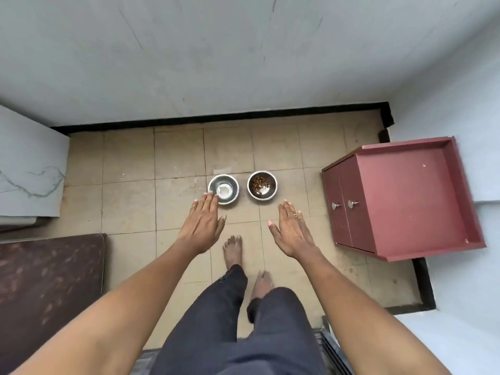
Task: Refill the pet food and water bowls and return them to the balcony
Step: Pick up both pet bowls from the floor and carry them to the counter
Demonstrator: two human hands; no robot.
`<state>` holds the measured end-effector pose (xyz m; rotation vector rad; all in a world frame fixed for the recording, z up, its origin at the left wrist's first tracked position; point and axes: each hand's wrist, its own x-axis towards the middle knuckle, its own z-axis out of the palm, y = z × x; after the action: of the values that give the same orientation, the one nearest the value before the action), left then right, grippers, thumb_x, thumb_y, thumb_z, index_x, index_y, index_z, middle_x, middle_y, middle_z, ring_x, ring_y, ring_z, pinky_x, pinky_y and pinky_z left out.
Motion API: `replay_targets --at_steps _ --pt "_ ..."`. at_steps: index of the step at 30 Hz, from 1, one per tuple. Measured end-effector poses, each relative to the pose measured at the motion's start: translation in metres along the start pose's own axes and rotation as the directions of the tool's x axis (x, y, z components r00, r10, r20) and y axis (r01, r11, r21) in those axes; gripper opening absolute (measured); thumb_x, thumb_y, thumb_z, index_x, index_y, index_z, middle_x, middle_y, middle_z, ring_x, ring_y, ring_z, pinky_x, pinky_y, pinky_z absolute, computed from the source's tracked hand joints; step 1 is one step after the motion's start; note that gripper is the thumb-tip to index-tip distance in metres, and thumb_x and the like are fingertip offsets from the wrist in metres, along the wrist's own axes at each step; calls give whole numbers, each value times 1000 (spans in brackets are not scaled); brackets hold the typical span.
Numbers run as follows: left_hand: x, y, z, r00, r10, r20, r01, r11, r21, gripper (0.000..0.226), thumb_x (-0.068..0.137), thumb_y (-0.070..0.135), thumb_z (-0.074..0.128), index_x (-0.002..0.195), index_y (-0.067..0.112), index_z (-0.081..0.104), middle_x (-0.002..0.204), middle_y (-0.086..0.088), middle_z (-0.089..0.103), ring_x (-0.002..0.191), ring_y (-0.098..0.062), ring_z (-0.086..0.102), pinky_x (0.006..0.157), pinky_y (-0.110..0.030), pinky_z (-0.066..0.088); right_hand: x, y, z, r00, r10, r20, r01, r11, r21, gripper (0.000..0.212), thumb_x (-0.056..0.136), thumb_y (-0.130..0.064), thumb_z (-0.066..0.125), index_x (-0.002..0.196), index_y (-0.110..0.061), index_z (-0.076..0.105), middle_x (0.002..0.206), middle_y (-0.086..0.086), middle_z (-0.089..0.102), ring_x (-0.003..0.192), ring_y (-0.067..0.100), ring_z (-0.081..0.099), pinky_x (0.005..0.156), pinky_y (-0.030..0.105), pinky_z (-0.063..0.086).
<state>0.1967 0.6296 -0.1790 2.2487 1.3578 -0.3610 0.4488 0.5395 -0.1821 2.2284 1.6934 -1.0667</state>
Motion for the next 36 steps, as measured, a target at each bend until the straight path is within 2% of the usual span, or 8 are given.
replay_targets --at_steps 7,13,16,19,25,28,31,36 --pt "127 -62 86 991 -127 42 131 984 -120 65 107 41 29 157 0 24 163 -22 30 152 -35 29 125 -47 24 134 33 78 993 92 69 -100 986 132 70 110 -38 40 164 -3 16 174 16 13 161 28 15 130 43 16" --pt "247 -121 214 944 -313 101 329 914 -239 49 103 22 50 143 -3 41 133 -31 58 121 -48 56 99 -53 45 281 96 178 937 330 113 -349 874 339 63 105 -25 55 156 4 32 156 27 45 144 41 44 115 42 37" --pt "295 -151 279 815 -556 166 570 716 -402 51 102 21 54 142 -8 42 134 -35 57 126 -49 54 101 -47 43 351 129 222 869 480 121 -483 768 420 59 101 -24 62 147 7 41 145 30 54 136 44 51 107 42 43" --pt "333 -175 337 620 -724 301 746 426 -512 44 100 24 55 130 -9 52 128 -28 60 115 -42 58 81 -35 42 410 157 260 786 596 166 -587 634 503 56 100 -26 65 140 7 46 140 29 58 131 44 56 99 41 48" --pt "373 -206 406 503 -686 526 737 22 -676 26 93 7 61 113 -9 61 97 -22 68 81 -35 71 71 -43 65 472 195 311 701 645 305 -616 333 714 36 94 -26 68 119 -1 65 120 20 71 93 31 75 79 46 66" --pt "383 -204 414 497 -692 523 710 -22 -704 17 93 -4 55 110 -1 59 96 -21 67 72 -32 69 48 -32 62 483 196 315 705 624 338 -583 237 777 21 97 -11 64 116 -3 66 118 16 70 84 28 76 72 41 67" --pt "387 -212 424 482 -720 500 709 -15 -705 22 88 -7 53 107 -1 62 110 -27 69 83 -39 72 63 -44 64 488 194 315 712 626 318 -555 224 801 17 97 1 57 110 -5 64 116 17 69 74 23 73 56 32 64" --pt "389 -215 420 519 -707 481 695 20 -719 25 87 -9 52 110 -4 62 115 -30 66 96 -47 71 77 -54 63 486 191 314 714 635 293 -536 228 813 19 98 1 51 94 -13 62 116 20 71 90 34 76 65 39 65"
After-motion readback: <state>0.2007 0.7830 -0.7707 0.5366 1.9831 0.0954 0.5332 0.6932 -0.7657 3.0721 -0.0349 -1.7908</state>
